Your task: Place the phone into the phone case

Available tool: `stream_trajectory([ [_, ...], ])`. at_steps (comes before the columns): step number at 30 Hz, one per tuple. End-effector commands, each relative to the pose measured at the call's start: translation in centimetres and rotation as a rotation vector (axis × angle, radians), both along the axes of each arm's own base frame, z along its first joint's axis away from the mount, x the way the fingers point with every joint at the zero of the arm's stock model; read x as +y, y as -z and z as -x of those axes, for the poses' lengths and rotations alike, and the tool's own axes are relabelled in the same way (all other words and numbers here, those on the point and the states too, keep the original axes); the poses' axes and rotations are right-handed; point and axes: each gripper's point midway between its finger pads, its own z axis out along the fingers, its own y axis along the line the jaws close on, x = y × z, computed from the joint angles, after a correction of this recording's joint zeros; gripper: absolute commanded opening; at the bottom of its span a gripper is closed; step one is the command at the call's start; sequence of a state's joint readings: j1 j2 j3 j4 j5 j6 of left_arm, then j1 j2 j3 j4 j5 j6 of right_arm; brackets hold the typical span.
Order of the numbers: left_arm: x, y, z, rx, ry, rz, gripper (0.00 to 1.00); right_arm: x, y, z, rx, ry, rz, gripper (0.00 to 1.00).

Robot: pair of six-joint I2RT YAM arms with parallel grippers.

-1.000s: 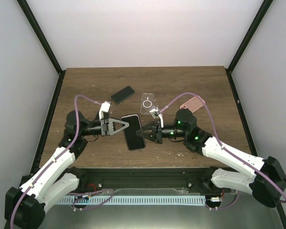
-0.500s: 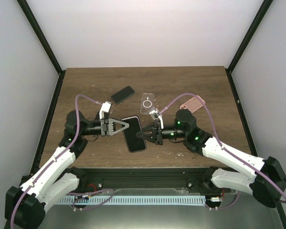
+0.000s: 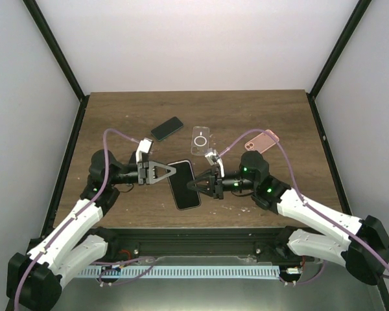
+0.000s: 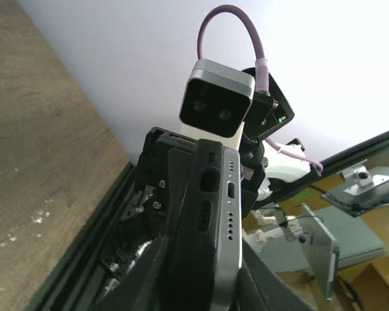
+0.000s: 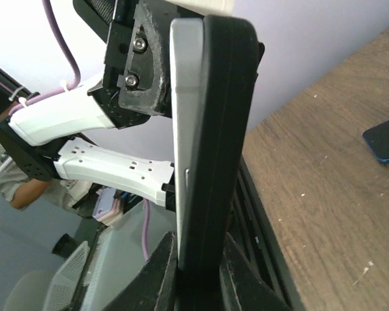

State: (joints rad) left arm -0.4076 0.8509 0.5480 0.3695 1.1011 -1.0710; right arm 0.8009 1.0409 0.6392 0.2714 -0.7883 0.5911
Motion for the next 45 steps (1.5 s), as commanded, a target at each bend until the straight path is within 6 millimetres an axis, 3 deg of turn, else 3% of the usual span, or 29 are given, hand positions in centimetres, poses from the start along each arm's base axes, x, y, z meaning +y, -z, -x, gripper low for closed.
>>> stream_trajectory([
  [1,0.2,-2.2,0.8,-0.106,0.019,0.043,0.09,-0.7,1.0,-0.6,0.047,0.049,0.037,0.04],
  [2,0.1,-2.1,0.8,-0.105,0.020,0.041,0.01,-0.7,1.0,-0.5,0.047,0.048,0.035,0.04],
  [5,0.1,-1.9,0.5,-0.111,0.017,0.031,0.00,-1.0,1.0,-0.4,0.054,0.055,0.031,0.06],
  [11,-0.1,-1.3,0.7,-0.146,0.042,0.014,0.00,-0.9,-1.0,-0.1,0.137,0.042,-0.040,0.36],
  [14,-0.2,-1.2,0.7,-0.167,0.045,0.012,0.00,-1.1,-2.2,-1.3,0.158,0.123,-0.051,0.49],
  [19,-0.3,-0.9,1.1,-0.189,0.081,0.009,0.00,-1.2,-3.6,-3.5,0.154,0.235,-0.037,0.60],
  [25,-0.3,-0.4,1.5,-0.189,0.113,0.004,0.00,-0.2,-4.8,-4.0,0.157,0.210,-0.040,0.64],
  [34,-0.5,0.2,1.2,-0.174,0.125,-0.012,0.00,0.3,-4.9,-4.1,0.146,0.185,-0.029,0.48],
  [41,-0.4,2.8,-1.2,-0.125,0.008,-0.166,0.00,-0.1,-5.6,-3.9,0.121,0.186,-0.036,0.02],
  [45,-0.5,4.3,-1.9,-0.095,0.008,-0.243,0.00,0.1,-5.5,-4.4,0.130,0.204,-0.015,0.01],
])
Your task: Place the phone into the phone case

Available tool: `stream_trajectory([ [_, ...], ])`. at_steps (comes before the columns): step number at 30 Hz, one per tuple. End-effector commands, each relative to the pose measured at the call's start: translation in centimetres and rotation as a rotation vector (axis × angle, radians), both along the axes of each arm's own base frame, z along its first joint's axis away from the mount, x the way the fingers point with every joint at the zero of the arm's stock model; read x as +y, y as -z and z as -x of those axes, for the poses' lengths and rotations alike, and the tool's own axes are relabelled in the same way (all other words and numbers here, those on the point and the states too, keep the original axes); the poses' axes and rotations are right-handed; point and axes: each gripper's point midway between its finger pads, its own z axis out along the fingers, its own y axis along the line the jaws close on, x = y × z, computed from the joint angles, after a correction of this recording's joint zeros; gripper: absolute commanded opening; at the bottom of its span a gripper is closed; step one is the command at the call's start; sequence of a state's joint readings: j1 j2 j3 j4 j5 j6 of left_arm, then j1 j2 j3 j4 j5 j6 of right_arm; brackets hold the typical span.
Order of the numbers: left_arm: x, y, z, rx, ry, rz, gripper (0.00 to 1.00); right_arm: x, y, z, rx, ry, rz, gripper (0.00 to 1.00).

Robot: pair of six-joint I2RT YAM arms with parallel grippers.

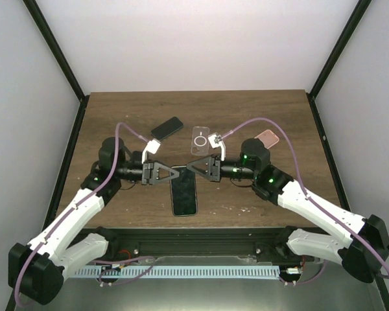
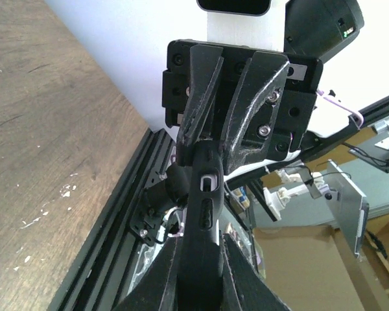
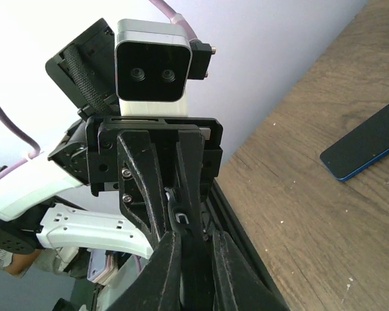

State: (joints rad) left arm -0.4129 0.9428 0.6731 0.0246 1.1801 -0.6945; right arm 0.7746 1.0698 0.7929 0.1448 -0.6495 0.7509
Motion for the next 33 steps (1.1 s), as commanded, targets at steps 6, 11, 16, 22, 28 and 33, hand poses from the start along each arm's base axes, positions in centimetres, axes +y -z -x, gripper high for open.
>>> stream_trajectory([
  [6,0.2,2.4,-2.3,-0.004,-0.094,-0.130,0.00,-0.4,-1.9,-0.7,-0.034,0.055,-0.004,0.10],
  [11,0.0,0.4,-1.7,-0.019,-0.069,-0.054,0.00,-1.3,-1.2,0.2,-0.017,0.057,-0.012,0.55],
  [16,-0.1,-1.2,-1.4,-0.044,-0.062,-0.001,0.00,-1.3,2.1,1.0,0.054,0.018,0.030,0.69],
  [22,-0.3,-1.5,-1.6,-0.037,-0.048,0.023,0.00,-0.8,4.0,1.9,0.097,-0.048,0.043,0.65],
  [28,-0.4,-1.2,-1.9,-0.024,-0.046,0.019,0.00,-0.5,3.3,2.3,0.086,-0.089,-0.004,0.29],
  [33,-0.5,-1.3,-2.3,-0.006,-0.067,0.014,0.09,-0.4,2.6,2.1,0.093,-0.077,-0.045,0.07],
])
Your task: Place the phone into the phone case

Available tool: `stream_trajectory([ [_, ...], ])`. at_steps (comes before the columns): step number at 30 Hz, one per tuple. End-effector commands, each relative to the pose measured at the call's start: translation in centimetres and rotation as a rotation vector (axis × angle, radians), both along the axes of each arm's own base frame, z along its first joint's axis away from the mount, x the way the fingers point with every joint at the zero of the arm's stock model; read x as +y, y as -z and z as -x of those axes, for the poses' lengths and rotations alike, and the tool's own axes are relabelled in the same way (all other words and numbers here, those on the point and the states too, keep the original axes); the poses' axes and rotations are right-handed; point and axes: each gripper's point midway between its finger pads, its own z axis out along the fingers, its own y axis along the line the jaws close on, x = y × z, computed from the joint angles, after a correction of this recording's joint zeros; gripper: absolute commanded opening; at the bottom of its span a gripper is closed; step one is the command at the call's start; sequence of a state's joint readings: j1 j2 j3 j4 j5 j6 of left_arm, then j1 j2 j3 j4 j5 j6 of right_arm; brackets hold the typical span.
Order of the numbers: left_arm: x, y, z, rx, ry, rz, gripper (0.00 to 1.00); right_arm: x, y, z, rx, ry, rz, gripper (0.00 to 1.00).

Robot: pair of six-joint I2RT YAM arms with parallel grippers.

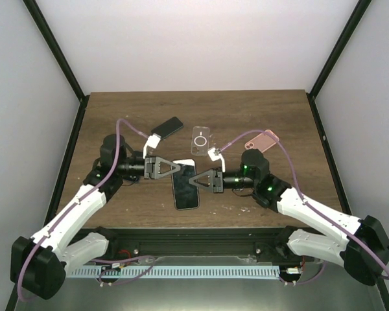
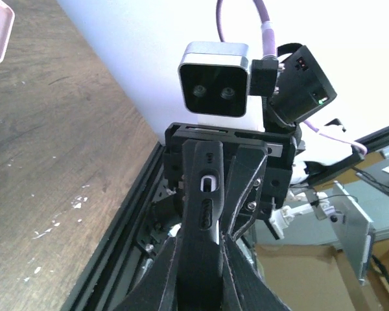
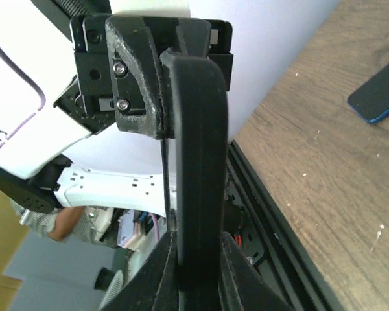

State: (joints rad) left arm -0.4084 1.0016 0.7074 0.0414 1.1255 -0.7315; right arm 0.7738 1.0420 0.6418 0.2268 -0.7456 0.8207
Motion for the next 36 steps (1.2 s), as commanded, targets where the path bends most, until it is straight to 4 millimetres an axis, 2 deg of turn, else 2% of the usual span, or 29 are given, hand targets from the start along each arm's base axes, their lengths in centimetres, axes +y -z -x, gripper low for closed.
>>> stream_trajectory([
  [1,-0.1,-1.3,-0.3,-0.034,-0.013,0.026,0.16,0.1,-1.5,-0.6,-0.006,0.031,-0.061,0.04],
  [3,0.0,-1.2,-0.6,-0.011,-0.033,0.013,0.28,-0.1,-1.6,-1.2,0.012,0.075,-0.074,0.01],
  [7,0.0,-0.7,-0.6,0.043,-0.043,-0.002,0.48,-0.6,-1.7,-2.6,0.052,0.179,-0.100,0.01],
  [10,0.2,0.2,-0.3,0.088,-0.047,-0.007,0.55,-1.2,-2.1,-3.6,0.072,0.259,-0.121,0.01],
  [16,0.5,2.1,0.5,0.161,-0.045,-0.015,0.55,-3.0,-2.9,-5.9,0.098,0.441,-0.175,0.01],
  [21,0.5,3.0,0.9,0.206,-0.035,-0.008,0.53,-4.0,-3.4,-7.2,0.099,0.541,-0.206,0.01],
  [31,0.0,4.2,-1.0,0.414,-0.124,0.072,0.57,-5.0,-3.6,-8.9,0.124,0.643,-0.280,0.01],
  [36,-0.1,3.9,-1.7,0.463,-0.145,0.136,0.56,-4.3,-3.3,-9.5,0.139,0.644,-0.283,0.01],
])
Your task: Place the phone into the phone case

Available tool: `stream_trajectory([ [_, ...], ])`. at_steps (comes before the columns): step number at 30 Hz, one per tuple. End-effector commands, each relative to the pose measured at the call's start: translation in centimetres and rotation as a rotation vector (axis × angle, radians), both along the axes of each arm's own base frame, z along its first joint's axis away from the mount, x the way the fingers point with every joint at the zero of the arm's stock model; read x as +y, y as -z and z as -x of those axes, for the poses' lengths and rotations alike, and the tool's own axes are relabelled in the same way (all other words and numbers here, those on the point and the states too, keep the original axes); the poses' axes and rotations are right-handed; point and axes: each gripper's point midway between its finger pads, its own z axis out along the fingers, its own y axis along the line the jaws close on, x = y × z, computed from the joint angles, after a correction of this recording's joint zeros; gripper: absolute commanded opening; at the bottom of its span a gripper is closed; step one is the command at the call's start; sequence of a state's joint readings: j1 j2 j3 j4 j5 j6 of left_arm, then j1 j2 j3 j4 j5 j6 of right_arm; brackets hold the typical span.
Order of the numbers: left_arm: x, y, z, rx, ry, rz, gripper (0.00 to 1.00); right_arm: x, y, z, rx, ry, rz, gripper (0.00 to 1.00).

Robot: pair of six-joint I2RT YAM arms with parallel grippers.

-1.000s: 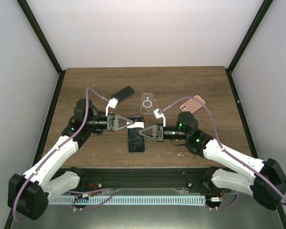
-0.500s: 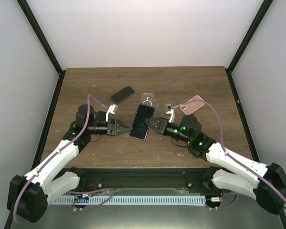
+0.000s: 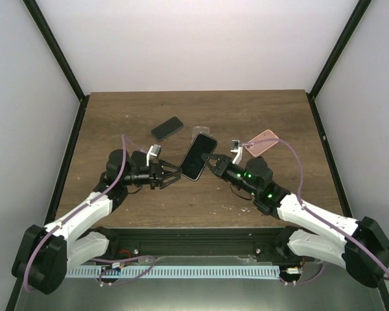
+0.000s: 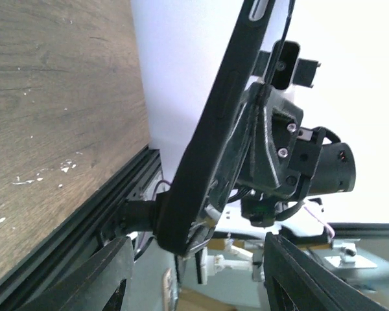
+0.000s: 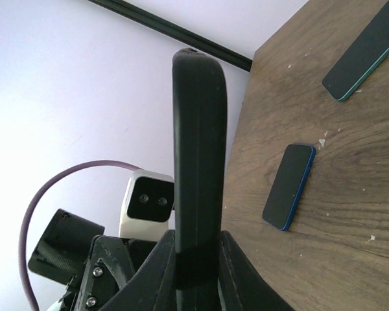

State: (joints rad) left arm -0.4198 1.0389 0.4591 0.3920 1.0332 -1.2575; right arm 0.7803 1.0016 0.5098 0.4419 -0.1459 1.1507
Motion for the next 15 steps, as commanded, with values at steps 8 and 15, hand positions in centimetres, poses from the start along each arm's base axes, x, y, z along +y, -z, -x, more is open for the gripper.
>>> stream_trajectory([
  [8,-0.5,-1.5,-1.5,0.053,-0.063,0.091,0.52,0.3,-3.4,-1.4,-0.053,0.037,-0.142,0.01],
  [15,-0.3,-0.8,-2.0,0.111,-0.105,0.086,0.51,-0.1,-3.1,-1.9,-0.046,0.077,-0.143,0.01],
])
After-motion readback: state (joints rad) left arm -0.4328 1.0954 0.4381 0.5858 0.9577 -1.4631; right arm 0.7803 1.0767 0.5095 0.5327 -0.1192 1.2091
